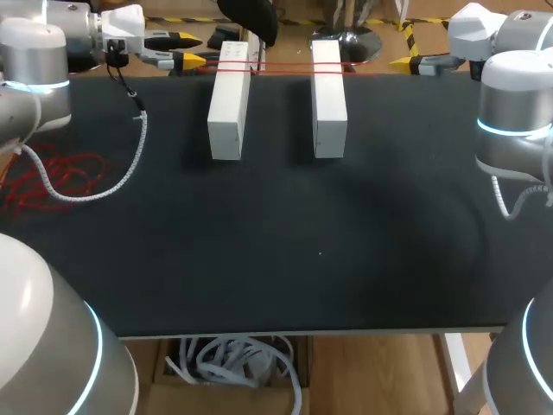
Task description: Grab the tape and strap the tape.
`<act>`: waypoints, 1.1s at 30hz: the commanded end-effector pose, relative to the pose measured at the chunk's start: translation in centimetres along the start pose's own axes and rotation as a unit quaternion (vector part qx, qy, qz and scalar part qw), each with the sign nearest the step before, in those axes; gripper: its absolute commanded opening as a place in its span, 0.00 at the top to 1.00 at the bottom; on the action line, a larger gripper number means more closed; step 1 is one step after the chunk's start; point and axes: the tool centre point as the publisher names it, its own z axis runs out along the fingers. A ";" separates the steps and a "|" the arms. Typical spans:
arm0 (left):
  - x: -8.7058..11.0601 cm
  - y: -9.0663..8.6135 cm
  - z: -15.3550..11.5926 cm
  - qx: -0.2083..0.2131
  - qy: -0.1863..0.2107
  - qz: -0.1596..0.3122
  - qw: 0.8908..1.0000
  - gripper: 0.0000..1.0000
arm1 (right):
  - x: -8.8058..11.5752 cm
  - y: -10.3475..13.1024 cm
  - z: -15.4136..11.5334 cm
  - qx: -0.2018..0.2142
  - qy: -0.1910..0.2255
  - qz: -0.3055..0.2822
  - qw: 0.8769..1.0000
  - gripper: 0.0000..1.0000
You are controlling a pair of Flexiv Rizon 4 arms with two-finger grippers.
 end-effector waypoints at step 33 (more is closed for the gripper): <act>-1.6 4.3 0.6 0.009 0.097 -0.014 0.995 0.77 | 0.0 0.0 0.0 -0.001 0.000 0.000 1.000 0.00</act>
